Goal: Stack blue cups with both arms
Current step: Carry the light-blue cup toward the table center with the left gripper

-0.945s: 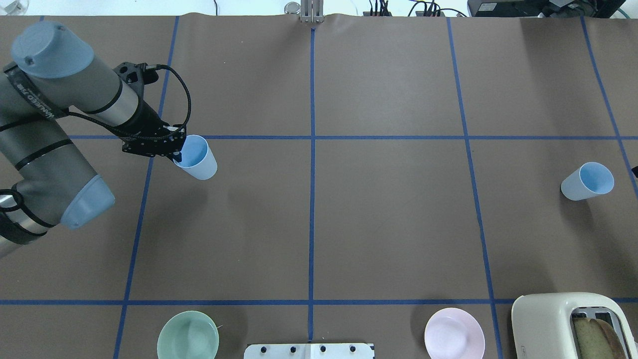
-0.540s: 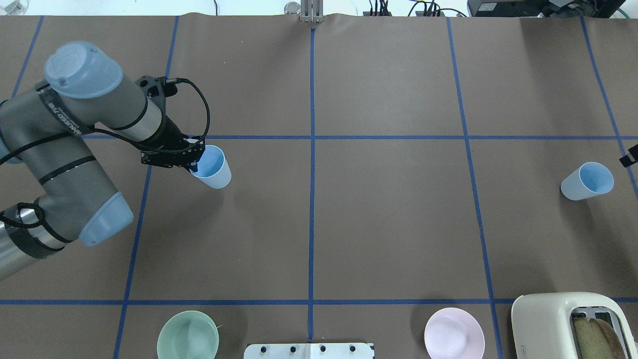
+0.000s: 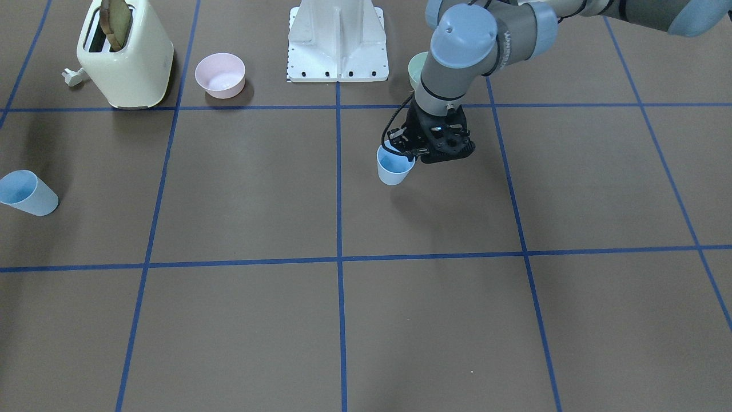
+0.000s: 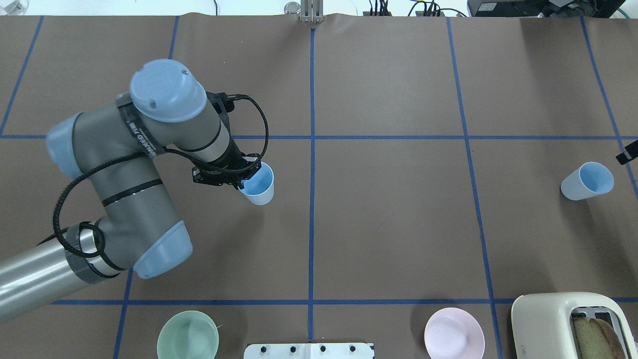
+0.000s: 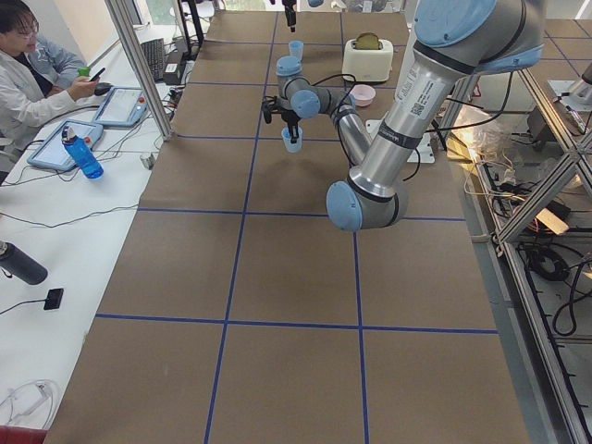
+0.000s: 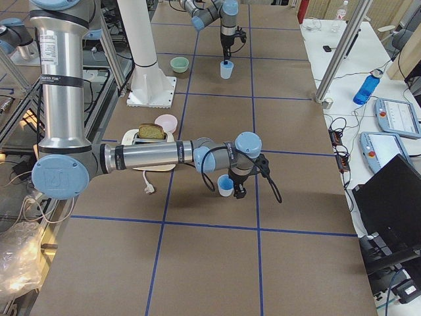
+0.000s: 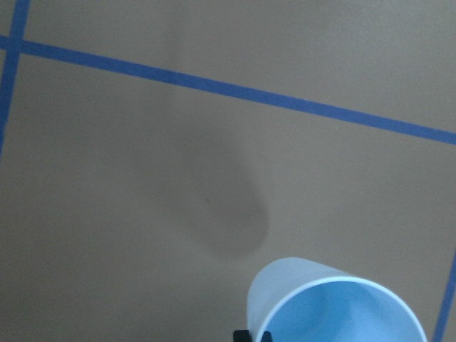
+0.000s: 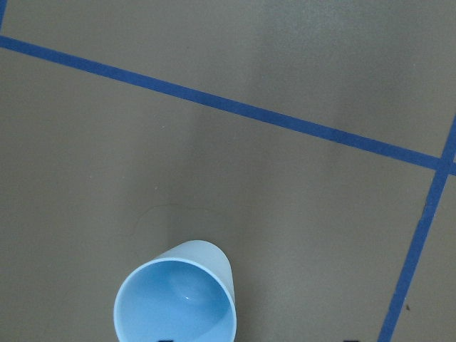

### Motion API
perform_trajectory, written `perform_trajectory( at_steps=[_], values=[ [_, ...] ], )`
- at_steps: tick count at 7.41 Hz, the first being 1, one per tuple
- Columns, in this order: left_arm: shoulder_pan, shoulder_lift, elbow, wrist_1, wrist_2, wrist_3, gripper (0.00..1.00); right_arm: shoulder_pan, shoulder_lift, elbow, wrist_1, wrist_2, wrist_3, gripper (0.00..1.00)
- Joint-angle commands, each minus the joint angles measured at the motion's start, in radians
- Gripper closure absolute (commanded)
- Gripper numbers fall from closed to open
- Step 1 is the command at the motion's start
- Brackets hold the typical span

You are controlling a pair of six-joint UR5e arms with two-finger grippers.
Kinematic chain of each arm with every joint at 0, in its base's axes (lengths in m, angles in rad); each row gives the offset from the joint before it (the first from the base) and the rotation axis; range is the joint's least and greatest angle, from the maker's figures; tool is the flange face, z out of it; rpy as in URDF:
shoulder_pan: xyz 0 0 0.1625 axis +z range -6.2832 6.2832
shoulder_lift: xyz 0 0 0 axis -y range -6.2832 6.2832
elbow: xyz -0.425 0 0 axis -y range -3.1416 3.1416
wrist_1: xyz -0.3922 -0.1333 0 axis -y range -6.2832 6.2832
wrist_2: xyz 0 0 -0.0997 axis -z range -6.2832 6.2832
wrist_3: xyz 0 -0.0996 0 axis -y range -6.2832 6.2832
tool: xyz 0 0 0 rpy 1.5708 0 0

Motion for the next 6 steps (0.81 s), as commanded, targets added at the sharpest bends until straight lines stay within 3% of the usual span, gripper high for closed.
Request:
perform_trajectory(
  at_steps=[1, 6],
  values=[
    [0.04, -0.07, 0.068, 0.0, 0.021, -0.044, 1.0, -0.015, 0.005, -0.001, 0.001, -0.009, 0.002, 0.22],
    [0.071, -0.093, 0.086, -0.007, 0.052, -0.063, 1.0, -0.075, 0.028, -0.064, 0.065, -0.032, 0.04, 0.21]
  ],
)
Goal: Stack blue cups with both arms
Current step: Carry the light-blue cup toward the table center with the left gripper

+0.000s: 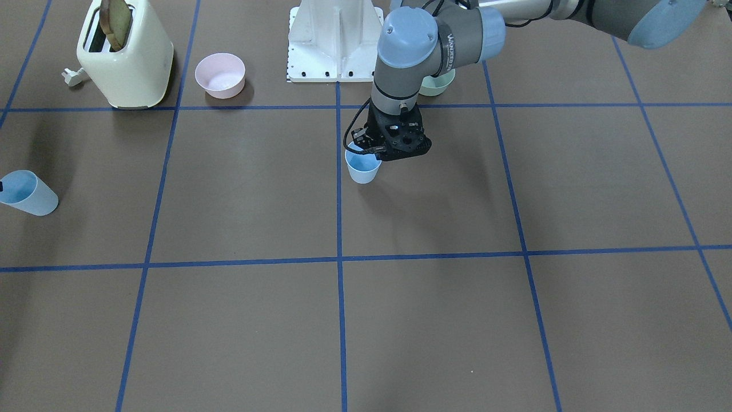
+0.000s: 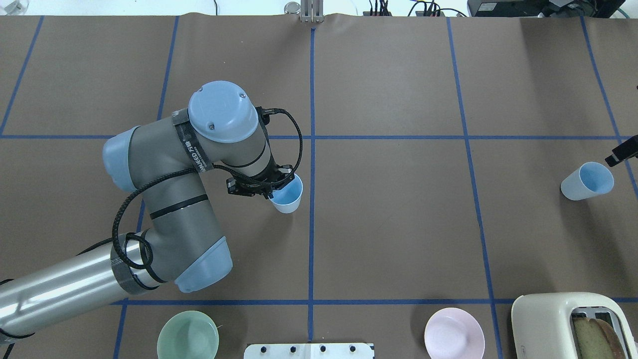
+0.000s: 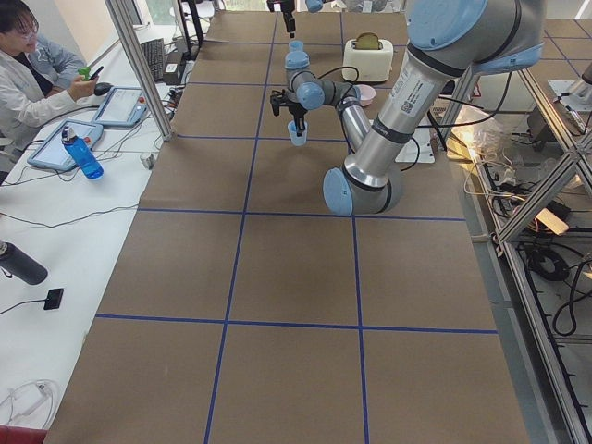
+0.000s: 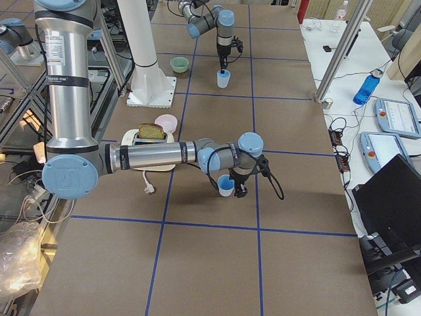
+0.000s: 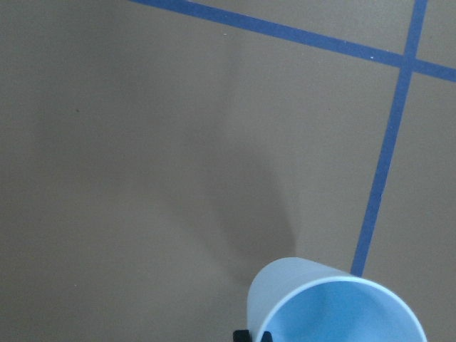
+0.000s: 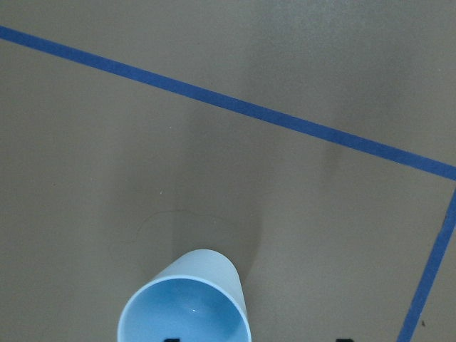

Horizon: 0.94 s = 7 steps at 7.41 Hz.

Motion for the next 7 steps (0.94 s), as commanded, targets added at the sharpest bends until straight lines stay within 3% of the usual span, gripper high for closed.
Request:
perform_trajectory(
  at_steps=[1, 3, 7],
  values=[
    [0.012, -0.015, 0.027, -0.026, 0.002, -0.009, 1.0, -0.029, 0.003, -0.015, 0.043, -0.027, 0.04, 0.21],
    [0.031, -0.071, 0.128, -0.1, 0.047, -0.049, 1.0, -0.036, 0.013, -0.029, 0.054, -0.032, 0.04, 0.21],
    [0.035, -0.078, 0.144, -0.119, 0.048, -0.049, 1.0, -0.047, 0.016, -0.035, 0.054, -0.041, 0.039, 0.21]
  ],
)
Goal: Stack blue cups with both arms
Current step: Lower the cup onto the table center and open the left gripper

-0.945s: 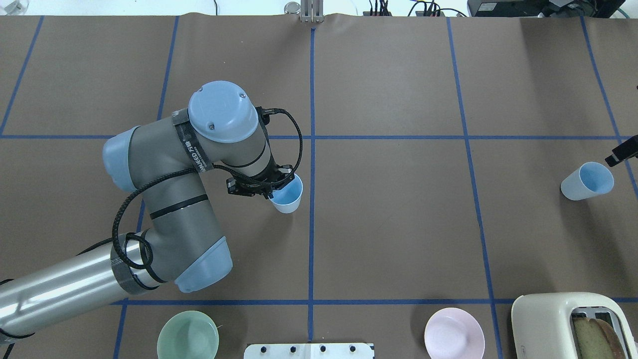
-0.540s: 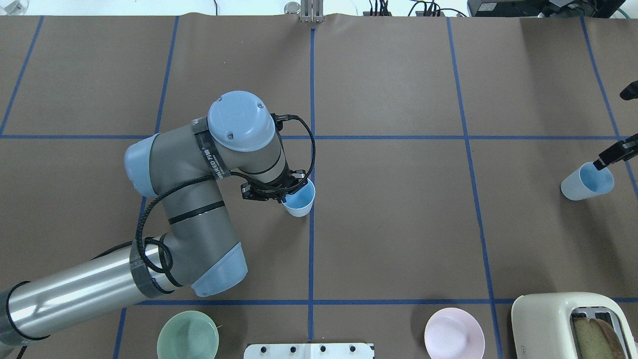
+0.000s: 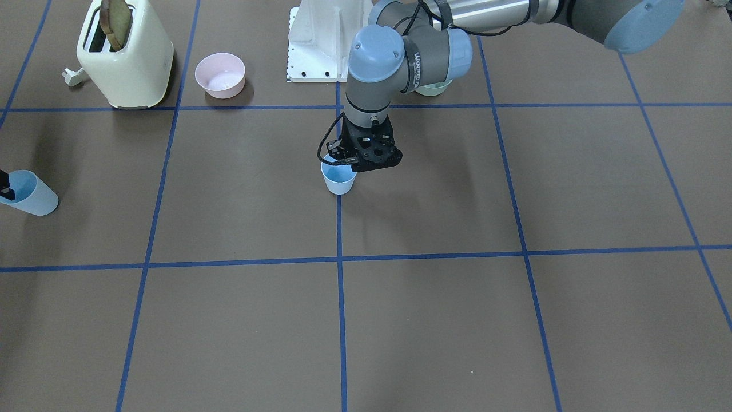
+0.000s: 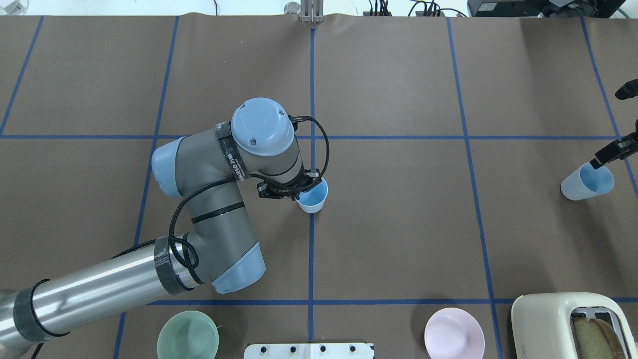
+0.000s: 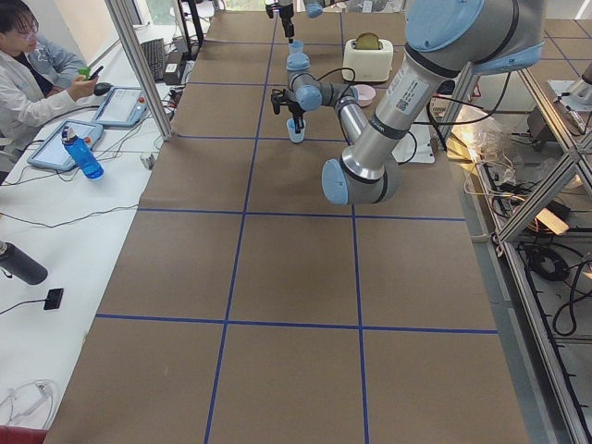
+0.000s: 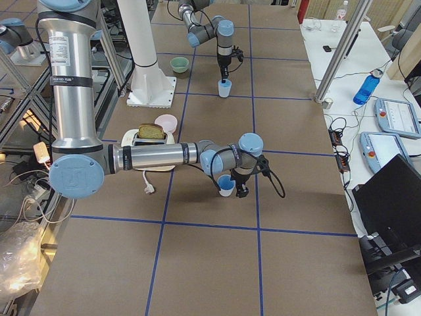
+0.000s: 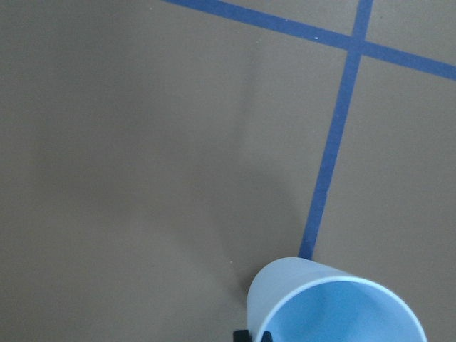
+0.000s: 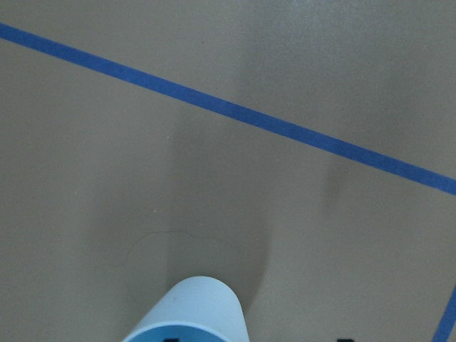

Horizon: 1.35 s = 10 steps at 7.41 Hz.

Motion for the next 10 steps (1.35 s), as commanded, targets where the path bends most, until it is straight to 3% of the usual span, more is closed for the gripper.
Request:
perform_trajectory(
  at_steps=[1, 8, 10],
  values=[
    [0.001, 0.0, 0.002, -0.001, 0.001, 0.001, 1.0, -0.012, 0.001, -0.006, 0.0, -0.011, 0.001, 0.21],
    [0.002, 0.0, 0.001, -0.004, -0.001, 0.002, 1.0, -0.014, -0.015, -0.006, 0.006, -0.01, -0.002, 0.21],
    [0.002, 0.0, 0.001, -0.008, -0.001, -0.002, 1.0, -0.016, -0.015, -0.006, 0.006, -0.007, -0.002, 0.32]
  ],
)
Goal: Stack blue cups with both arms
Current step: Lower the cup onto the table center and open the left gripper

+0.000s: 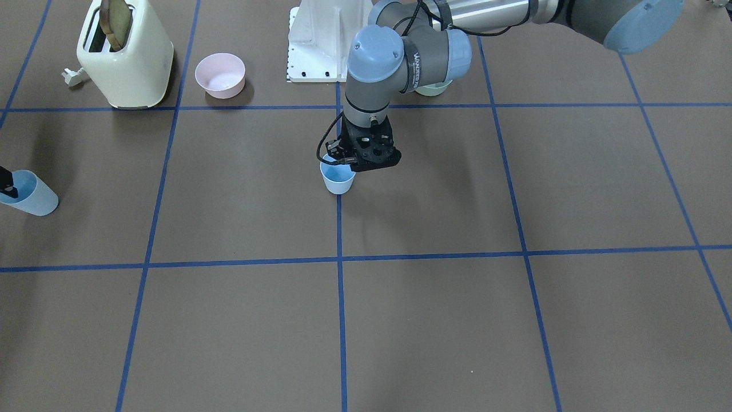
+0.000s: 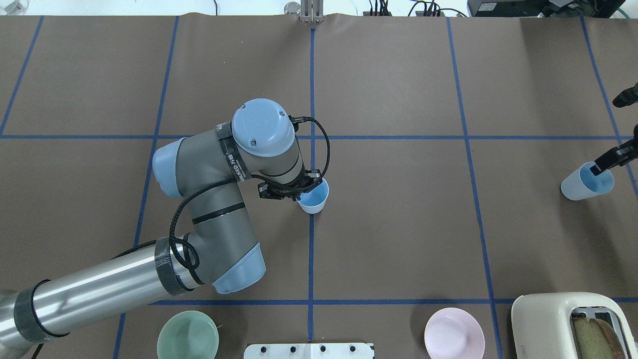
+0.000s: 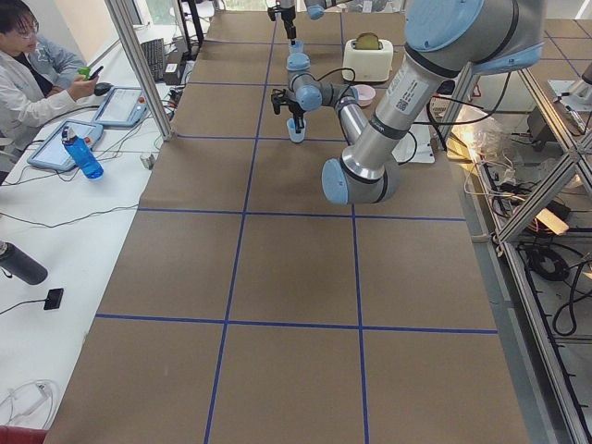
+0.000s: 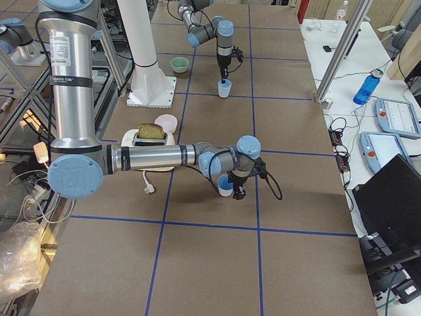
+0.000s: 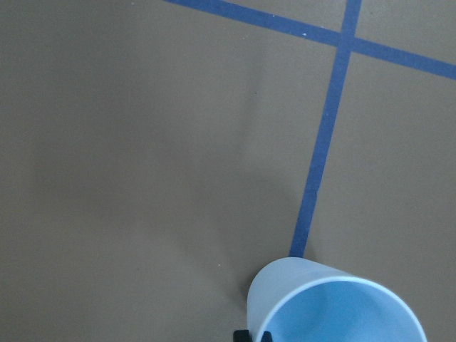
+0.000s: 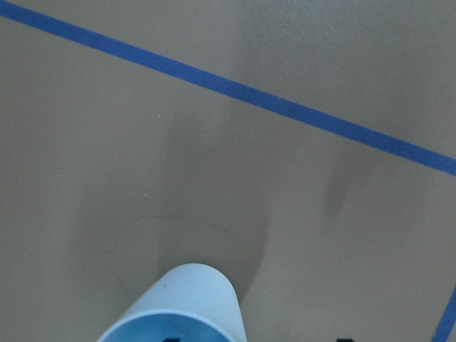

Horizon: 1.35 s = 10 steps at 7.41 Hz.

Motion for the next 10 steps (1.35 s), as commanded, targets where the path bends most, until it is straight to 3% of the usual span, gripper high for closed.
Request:
perform_trajectory(
  at_steps=[1, 5, 7, 10],
  values=[
    [0.0, 0.0, 0.003, -0.013, 0.0, -0.003, 0.99, -0.002, 0.0, -0.001, 0.0, 0.0, -0.001, 0.34],
    [0.0, 0.006, 0.005, -0.037, 0.0, 0.013, 0.74, -0.004, 0.001, 0.001, 0.002, 0.0, -0.002, 0.51],
    [0.0, 0.009, 0.0, -0.042, 0.003, 0.013, 0.31, -0.004, 0.001, 0.002, 0.002, -0.001, -0.002, 0.55],
    [-0.009, 0.015, -0.024, -0.039, -0.002, 0.029, 0.25, -0.024, 0.006, 0.001, 0.0, -0.001, -0.001, 0.54]
  ],
)
